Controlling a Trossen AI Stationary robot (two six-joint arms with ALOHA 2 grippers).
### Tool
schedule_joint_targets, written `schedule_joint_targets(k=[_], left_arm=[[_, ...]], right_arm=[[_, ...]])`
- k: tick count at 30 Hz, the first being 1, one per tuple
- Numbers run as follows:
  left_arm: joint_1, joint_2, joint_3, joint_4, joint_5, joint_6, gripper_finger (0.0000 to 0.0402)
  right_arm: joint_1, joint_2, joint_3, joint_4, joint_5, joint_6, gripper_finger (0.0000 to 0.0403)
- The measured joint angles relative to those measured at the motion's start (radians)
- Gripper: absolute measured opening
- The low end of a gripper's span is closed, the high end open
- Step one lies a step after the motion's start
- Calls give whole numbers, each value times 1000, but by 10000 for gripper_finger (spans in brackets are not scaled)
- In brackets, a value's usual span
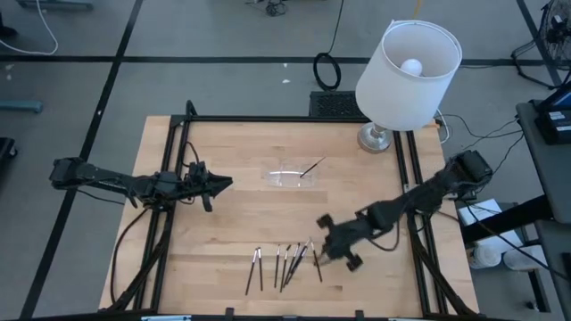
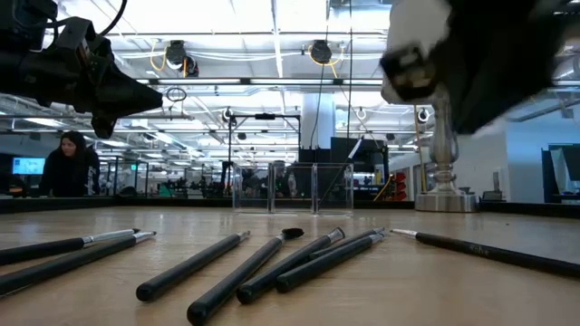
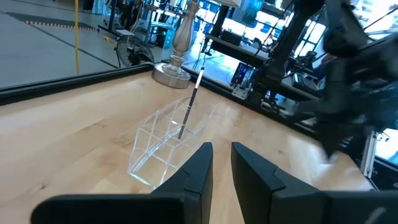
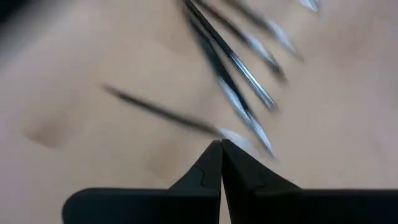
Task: Put items in baskets/containers
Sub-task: Put the black liner brush into the transparent organizer
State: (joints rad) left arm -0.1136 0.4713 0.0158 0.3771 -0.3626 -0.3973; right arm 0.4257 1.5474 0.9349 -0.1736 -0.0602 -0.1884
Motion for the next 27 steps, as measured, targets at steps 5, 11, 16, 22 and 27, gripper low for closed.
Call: schedule_joint_targets(k=[5, 11, 16, 22, 27], left_arm=[[0, 0, 0, -1, -2, -8, 65], [0, 0, 0, -2, -3, -9, 65], [0, 0, 0, -6, -4, 1, 65], [0, 0, 0, -7, -6, 3, 65], [0, 0, 0, -7, -5, -14, 65]], right_arm=[[71, 81, 1, 115, -46, 34, 0], [74, 201, 40, 215, -74, 41, 0], [44, 219, 53, 234, -128, 39, 0], [19, 219, 53, 254, -154, 50, 0], [0, 219, 44, 257, -151, 79, 0]])
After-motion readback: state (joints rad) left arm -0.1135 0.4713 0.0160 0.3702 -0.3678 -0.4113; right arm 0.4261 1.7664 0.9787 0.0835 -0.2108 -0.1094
